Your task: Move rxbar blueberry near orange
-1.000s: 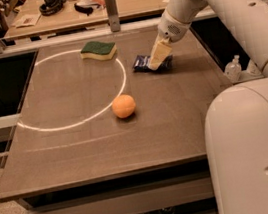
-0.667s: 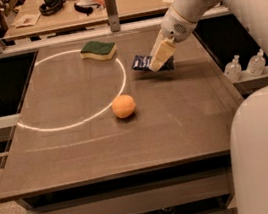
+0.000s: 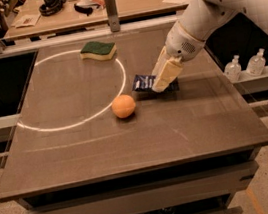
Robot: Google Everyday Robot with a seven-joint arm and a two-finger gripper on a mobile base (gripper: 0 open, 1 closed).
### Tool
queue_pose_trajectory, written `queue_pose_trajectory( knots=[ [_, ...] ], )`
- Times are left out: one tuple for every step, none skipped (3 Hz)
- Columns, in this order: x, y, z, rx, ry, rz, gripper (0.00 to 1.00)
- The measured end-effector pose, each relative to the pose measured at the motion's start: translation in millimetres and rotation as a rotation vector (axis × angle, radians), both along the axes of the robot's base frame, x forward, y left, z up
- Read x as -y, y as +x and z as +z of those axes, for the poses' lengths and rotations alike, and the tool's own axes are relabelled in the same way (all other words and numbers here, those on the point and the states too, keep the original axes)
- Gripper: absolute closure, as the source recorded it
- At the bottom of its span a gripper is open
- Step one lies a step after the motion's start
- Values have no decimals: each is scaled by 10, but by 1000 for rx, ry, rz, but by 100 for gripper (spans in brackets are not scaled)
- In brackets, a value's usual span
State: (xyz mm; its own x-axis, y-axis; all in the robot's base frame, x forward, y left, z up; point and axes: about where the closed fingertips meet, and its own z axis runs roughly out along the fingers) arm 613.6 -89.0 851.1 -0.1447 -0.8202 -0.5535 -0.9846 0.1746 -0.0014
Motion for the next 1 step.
queue_pose_trajectory(
  knots=[
    [-51,-170,-82,-25,-1,17,100]
  ],
)
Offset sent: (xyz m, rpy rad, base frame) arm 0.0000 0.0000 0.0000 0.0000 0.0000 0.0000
